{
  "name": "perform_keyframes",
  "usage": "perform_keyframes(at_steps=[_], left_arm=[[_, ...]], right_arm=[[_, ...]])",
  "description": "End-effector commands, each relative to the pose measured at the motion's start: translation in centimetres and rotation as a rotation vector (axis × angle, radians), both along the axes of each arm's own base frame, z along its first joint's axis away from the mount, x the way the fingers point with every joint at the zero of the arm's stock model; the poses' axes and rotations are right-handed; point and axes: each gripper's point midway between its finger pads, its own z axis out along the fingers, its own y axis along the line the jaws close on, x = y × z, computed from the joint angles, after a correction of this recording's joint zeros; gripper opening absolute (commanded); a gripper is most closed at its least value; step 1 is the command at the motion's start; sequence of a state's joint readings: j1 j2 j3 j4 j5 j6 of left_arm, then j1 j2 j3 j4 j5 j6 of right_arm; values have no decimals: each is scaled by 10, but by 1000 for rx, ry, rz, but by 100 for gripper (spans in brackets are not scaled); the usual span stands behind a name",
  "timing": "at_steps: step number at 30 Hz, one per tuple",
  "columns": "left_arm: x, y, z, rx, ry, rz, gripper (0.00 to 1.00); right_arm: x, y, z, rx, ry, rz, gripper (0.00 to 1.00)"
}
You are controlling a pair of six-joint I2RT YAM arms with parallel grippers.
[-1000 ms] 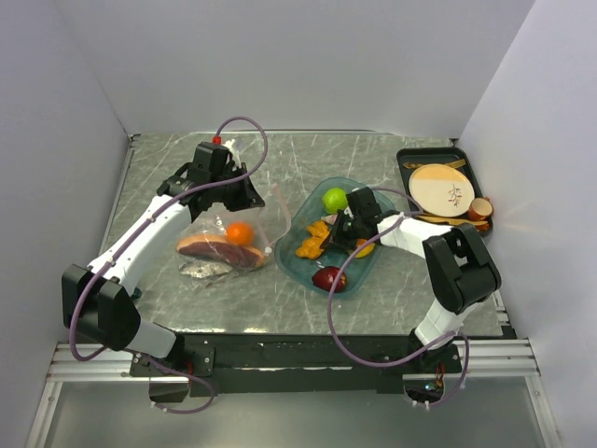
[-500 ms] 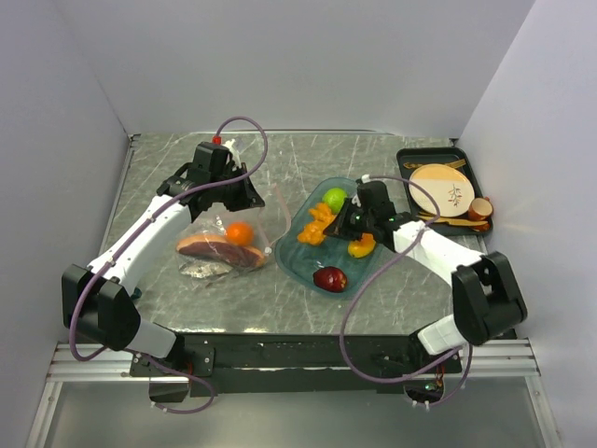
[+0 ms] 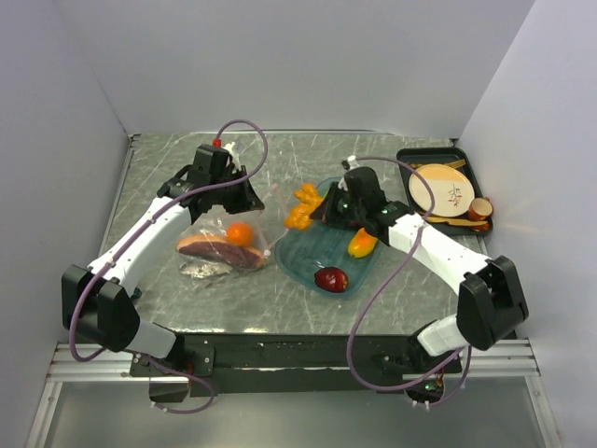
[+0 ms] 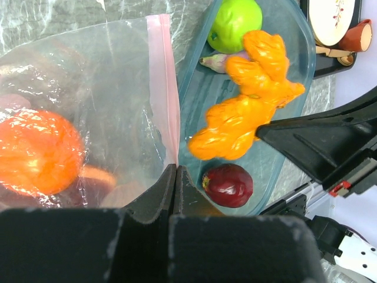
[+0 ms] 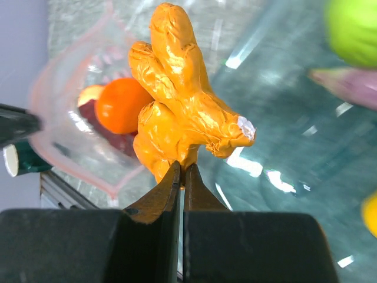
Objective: Place the food in the zip-top bag and seal the zipper
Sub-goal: Place the fake vegetable in the zipper food storage bag.
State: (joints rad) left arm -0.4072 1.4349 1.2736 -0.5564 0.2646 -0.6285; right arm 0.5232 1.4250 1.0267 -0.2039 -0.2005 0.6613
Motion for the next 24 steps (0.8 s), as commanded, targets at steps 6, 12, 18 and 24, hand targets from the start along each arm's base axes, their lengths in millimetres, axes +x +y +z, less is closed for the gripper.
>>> perform_keyframes(at_steps=[6,12,18,24], left_arm=[[-2,-1,27,-29,-82,-10,1],[-4,-3,32,-61,-92,-9,1],[-4,-4,34,-65,-91,-10,1],[-4,0,39,-57,-105,3,1]], right_arm=[[6,73,10,15,-17,165,0],[-9,103,2,7,3,252,0],[-14,128,-4,2,24,362,3],[-6,143,5,17,0,418,21]])
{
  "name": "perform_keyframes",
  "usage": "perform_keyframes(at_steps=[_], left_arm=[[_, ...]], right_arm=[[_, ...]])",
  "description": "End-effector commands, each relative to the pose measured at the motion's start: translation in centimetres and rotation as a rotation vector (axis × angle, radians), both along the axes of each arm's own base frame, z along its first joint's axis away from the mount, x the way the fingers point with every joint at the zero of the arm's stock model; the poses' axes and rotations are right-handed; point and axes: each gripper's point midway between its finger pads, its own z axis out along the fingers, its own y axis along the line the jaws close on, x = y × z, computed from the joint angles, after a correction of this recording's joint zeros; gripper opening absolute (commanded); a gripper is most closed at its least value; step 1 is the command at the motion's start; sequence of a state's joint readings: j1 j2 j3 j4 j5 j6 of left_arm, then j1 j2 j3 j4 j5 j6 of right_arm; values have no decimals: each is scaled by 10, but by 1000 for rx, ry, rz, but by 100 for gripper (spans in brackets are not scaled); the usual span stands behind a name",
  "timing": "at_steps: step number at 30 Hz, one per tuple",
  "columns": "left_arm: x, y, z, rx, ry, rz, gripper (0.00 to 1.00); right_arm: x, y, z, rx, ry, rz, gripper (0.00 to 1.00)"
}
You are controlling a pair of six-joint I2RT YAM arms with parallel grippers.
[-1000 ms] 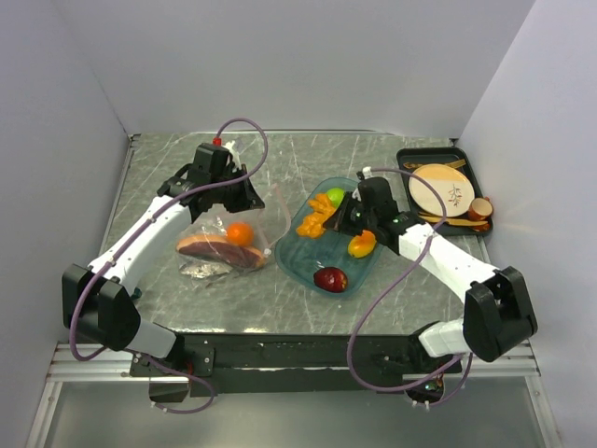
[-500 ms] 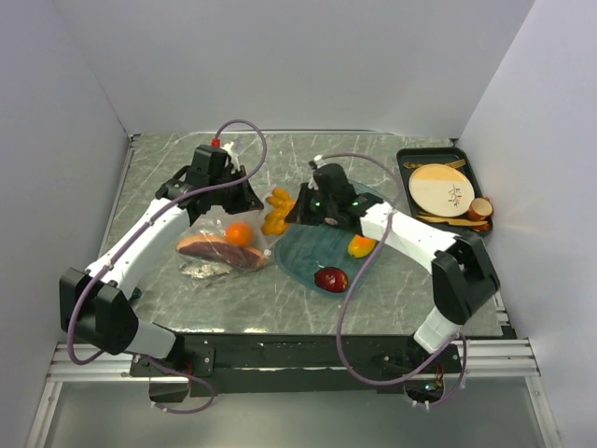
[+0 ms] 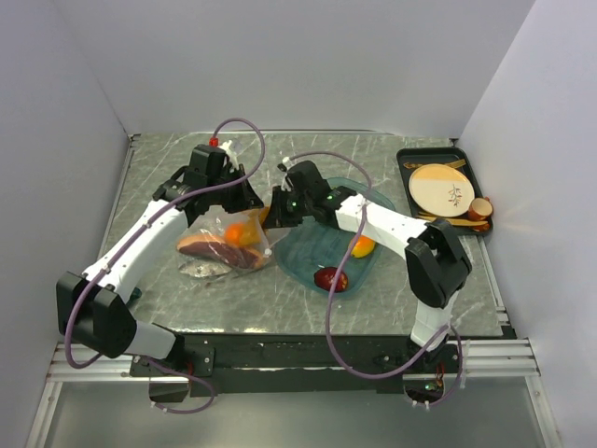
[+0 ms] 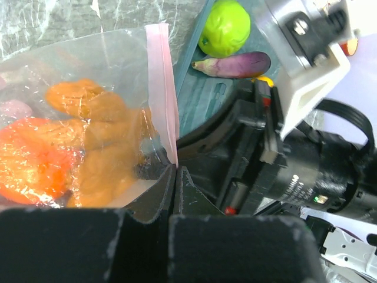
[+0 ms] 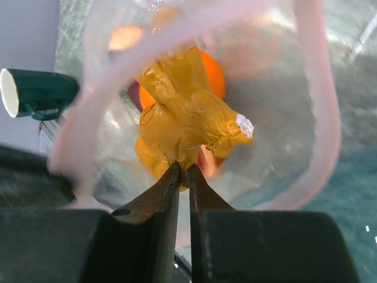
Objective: Place the food in the zip-top bag and seal the zipper
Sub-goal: Place the fake vegetable in the zipper food storage bag.
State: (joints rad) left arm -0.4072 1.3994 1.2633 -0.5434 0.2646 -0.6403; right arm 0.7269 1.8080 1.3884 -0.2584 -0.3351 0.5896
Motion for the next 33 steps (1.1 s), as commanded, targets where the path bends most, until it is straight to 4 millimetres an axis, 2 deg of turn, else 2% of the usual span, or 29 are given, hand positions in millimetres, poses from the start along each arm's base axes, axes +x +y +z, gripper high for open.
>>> perform_keyframes(at_steps=[1,2,3,4,6,7,9,10,11,13,15,16,20,23,24,25,26,27,30,33], left_arm=[[-1,0,28,-30,-77,4,1],[-1,1,29,-30,-82,7,1],[-1,1,31,-33,-88,9,1],[-1,0,32,-38,-89,8,1],[0,0,33,-39,-92,6,1],[1,-1,35,-38,-98,6,1],[3,0,33,-27,-94,5,1],[3,0,32,-23,-93,4,1],[4,0,32,-21,-94,5,1],[4,0,31,-22,-95,3,1],[6,-1,30,-22,-97,5,1],[6,-1,30,-22,-97,3,1],[9,-3,27,-20,-93,0,1],[11,-4,26,-20,-92,-7,1],[12,-4,26,-17,-92,-9,1],[11,-5,25,-17,-91,-12,1],[12,-5,25,-16,-92,-13,1],[12,-5,24,-13,-90,-13,1],[12,-5,21,-14,-86,-13,1],[12,-7,20,-20,-79,-19,1]], right_arm=[[8,15,24,37,-61,60,27],[7,14,22,38,-59,62,33],[7,13,22,43,-60,61,50],[8,12,29,63,-75,57,55],[6,4,22,62,-60,32,70],[11,-2,31,74,-86,6,70],[10,-16,27,58,-86,-39,71],[13,-26,44,79,-127,-72,71],[13,-37,38,58,-128,-107,71],[16,-61,50,44,-151,-173,71],[13,-82,40,-13,-144,-222,71],[9,-91,46,-15,-159,-240,71],[-15,-128,13,-154,-91,-294,72],[-40,-154,-12,-253,-13,-330,75],[-49,-163,-11,-267,1,-343,82],[-57,-166,-14,-271,14,-338,83],[-66,-173,-22,-288,37,-339,89],[-75,-177,-19,-283,41,-328,94],[-92,-189,-21,-314,73,-332,95],[-99,-191,-22,-321,77,-297,97]])
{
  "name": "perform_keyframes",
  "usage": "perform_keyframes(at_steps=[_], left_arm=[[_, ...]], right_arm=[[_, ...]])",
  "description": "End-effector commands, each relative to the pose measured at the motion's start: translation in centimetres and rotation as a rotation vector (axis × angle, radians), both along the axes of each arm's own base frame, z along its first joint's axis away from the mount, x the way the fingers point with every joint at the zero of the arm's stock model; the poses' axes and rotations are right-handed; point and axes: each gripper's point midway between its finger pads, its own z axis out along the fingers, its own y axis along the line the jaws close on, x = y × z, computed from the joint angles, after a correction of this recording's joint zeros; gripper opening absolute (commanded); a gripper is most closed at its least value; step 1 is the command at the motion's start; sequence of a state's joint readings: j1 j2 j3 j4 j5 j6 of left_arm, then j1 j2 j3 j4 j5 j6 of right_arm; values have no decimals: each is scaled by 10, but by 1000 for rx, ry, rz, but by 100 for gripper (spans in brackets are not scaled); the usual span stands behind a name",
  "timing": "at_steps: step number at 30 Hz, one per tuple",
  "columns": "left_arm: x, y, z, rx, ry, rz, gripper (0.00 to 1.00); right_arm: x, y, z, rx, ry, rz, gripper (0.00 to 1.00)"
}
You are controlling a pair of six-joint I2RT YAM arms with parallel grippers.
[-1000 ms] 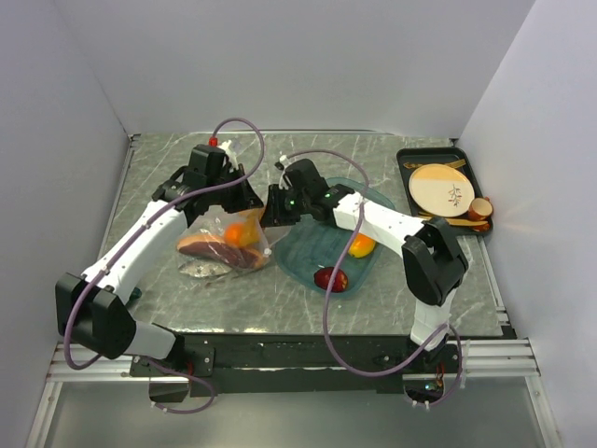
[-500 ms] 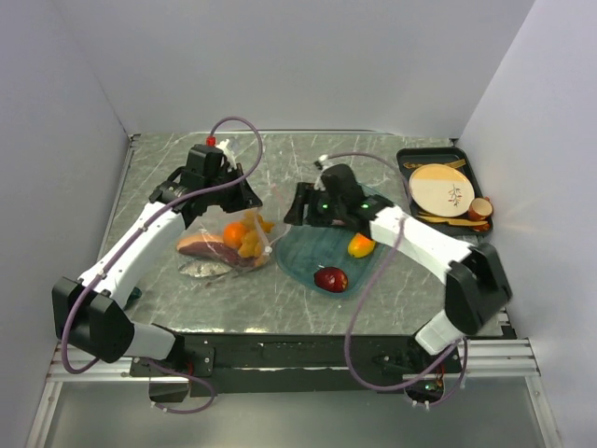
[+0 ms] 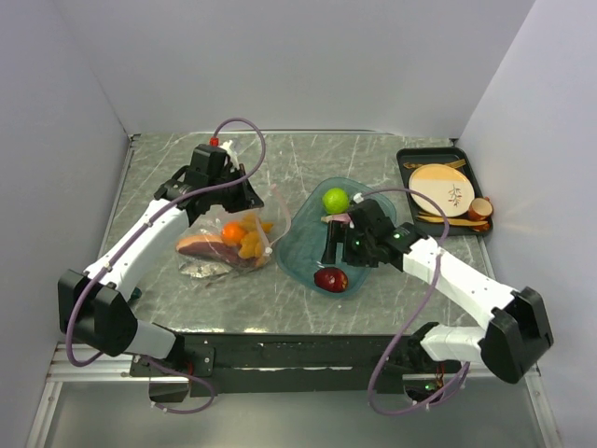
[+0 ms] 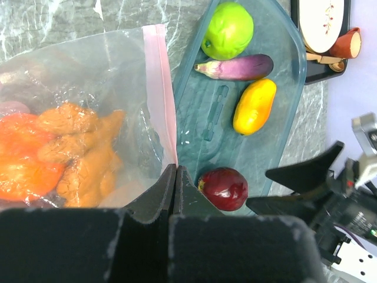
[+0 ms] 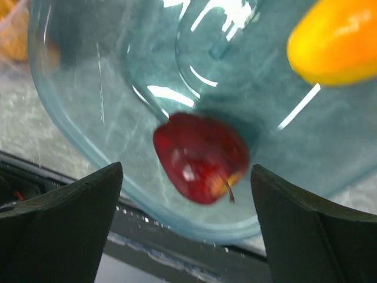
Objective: Place the food in the zip-top bag and seal the zipper
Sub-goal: Place the fake vegetable in the zipper food storage bag, then pick up the fake fruit from the bin.
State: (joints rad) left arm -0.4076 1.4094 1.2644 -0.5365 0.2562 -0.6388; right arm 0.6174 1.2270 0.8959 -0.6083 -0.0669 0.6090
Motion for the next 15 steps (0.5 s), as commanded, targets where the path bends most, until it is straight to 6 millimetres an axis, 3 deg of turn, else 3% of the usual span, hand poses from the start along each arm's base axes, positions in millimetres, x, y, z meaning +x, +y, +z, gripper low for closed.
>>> perform_keyframes(at_steps=[1,5,15], left_arm=[[10,-7,22,-27,-79,-26,1],[10,-8,24,-31,-83,-30,1],[9,-8,20,-28,-74,-29,1]], right_arm=[[-11,-9,8,-26,-2,31,97],[-23,-4,-9,-37,64,119,97],[-13,14,-23,5,60,175,99]])
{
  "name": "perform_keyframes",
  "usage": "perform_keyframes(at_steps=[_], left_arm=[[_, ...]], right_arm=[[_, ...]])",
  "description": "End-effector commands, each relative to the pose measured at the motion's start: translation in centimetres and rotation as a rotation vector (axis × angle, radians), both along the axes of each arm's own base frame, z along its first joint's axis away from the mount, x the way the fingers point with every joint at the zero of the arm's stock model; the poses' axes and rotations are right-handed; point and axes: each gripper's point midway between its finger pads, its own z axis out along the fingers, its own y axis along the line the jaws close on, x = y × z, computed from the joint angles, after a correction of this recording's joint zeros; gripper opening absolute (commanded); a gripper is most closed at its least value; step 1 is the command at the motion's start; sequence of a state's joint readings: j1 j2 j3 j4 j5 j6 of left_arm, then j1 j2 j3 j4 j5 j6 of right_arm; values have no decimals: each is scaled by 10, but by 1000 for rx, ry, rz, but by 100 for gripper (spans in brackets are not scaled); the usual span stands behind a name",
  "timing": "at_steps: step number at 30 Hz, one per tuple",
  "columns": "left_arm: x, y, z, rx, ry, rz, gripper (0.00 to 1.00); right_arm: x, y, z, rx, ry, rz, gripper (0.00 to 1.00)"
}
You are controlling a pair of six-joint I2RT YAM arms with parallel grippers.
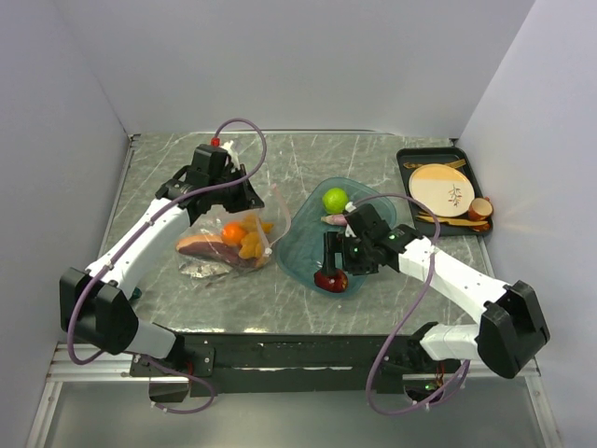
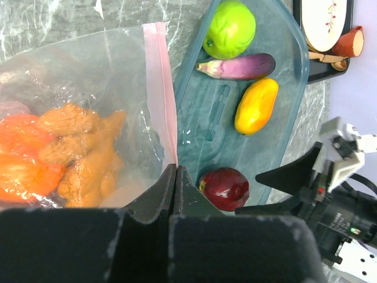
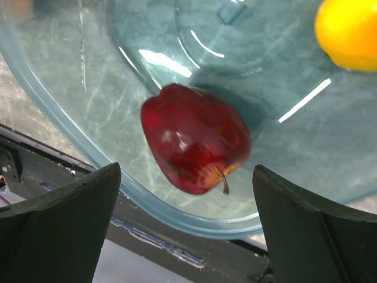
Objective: Place the food in the zip-top bag and seal the zipper
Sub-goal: Pick up the fake fruit from the bin.
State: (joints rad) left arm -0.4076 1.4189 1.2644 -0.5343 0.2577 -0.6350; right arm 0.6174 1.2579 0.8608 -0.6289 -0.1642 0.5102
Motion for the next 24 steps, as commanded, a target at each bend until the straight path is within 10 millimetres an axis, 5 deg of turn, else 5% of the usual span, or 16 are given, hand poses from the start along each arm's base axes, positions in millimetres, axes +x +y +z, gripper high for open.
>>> perform_keyframes(at_steps=[1,16,24], left_arm=[[8,-8,23,-36,-77,-29,1],[11,-9,19,-19,-65,-36,1],[13,-10,22,-25,-70,-36,1]], right_arm=[[10,16,-2,35,-13,44,98],[14,10,-30,-54,25,61,88],[17,16,-24,-37,23,92,57]])
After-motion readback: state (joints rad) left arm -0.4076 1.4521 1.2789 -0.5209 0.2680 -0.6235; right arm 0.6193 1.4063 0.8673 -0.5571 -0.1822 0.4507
